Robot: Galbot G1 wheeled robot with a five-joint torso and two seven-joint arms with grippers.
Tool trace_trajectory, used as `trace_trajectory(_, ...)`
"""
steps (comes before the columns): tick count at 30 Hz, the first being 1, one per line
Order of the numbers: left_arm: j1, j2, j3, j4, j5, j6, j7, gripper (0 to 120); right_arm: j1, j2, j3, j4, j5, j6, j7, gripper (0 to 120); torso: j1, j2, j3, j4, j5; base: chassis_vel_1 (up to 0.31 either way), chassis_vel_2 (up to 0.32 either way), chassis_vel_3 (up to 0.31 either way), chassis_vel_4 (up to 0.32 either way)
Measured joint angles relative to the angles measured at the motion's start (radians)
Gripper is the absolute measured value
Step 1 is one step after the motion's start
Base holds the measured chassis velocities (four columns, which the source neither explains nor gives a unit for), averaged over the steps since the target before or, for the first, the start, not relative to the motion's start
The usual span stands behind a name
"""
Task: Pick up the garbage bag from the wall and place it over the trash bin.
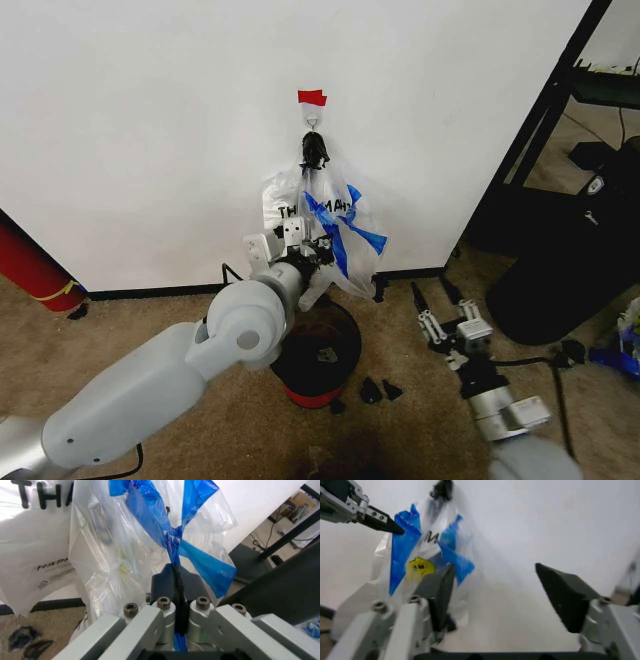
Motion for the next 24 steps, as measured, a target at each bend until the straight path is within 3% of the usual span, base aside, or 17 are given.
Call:
trace_trajectory(2,0.001,-0.002,0.000,-0.001,0.002,-0.001,0.000,0,0.022,-0.043,0.005,0.000,-0.006,-0.010,0.001,68,0.000,0.000,0.000,0.0001,0.0003,0.000,0.000,0.000,0.000)
trace_trajectory(6,0.003,-0.004,-0.001,-0.011,0.006,-0.004,-0.002,0,0.162,-0.240,-0.032,-0.045,-0.036,-0.059,0.003,84,0.000,0.000,0.000,0.0002,0.0001,0.000,0.000,0.000,0.000)
trace_trajectory(9,0.010,0.001,-0.007,-0.021,0.006,-0.005,-0.005,0,0.331,-0.365,-0.154,-0.104,-0.072,-0.097,0.002,95,0.000,0.000,0.000,0.0000,0.0006,0.000,0.000,0.000,0.000)
trace_trajectory(10,0.010,0.001,-0.007,-0.021,0.006,-0.005,-0.005,0,0.331,-0.365,-0.154,-0.104,-0.072,-0.097,0.002,95,0.000,0.000,0.000,0.0000,0.0006,0.000,0.000,0.000,0.000)
trace_trajectory(13,0.017,0.000,-0.006,-0.032,0.007,-0.006,-0.008,0,0.504,-0.454,-0.254,-0.147,-0.077,-0.137,-0.023,100,0.000,0.000,0.000,0.0007,-0.0001,0.000,0.000,0.000,0.000)
trace_trajectory(15,0.024,-0.003,-0.003,-0.037,0.009,-0.006,-0.010,0,0.624,-0.499,-0.352,-0.168,-0.047,-0.170,-0.046,100,0.000,0.000,0.000,-0.0002,0.0001,0.000,0.000,0.000,0.000)
trace_trajectory(19,0.029,-0.004,-0.002,-0.038,0.012,-0.006,-0.010,0,0.805,-0.513,-0.510,-0.193,0.024,-0.202,-0.061,100,0.000,0.000,0.000,-0.0002,-0.0003,0.000,0.000,0.000,0.000)
trace_trajectory(23,0.026,-0.003,-0.002,-0.038,0.013,-0.006,-0.010,0,1.029,-0.434,-0.735,-0.234,0.092,-0.248,-0.071,98,0.000,0.000,0.000,0.0004,-0.0004,0.000,0.000,0.000,0.000)
trace_trajectory(24,0.026,-0.003,-0.002,-0.038,0.013,-0.006,-0.010,0,1.029,-0.434,-0.735,-0.234,0.092,-0.248,-0.071,98,0.000,0.000,0.000,0.0004,-0.0004,0.000,0.000,0.000,0.000)
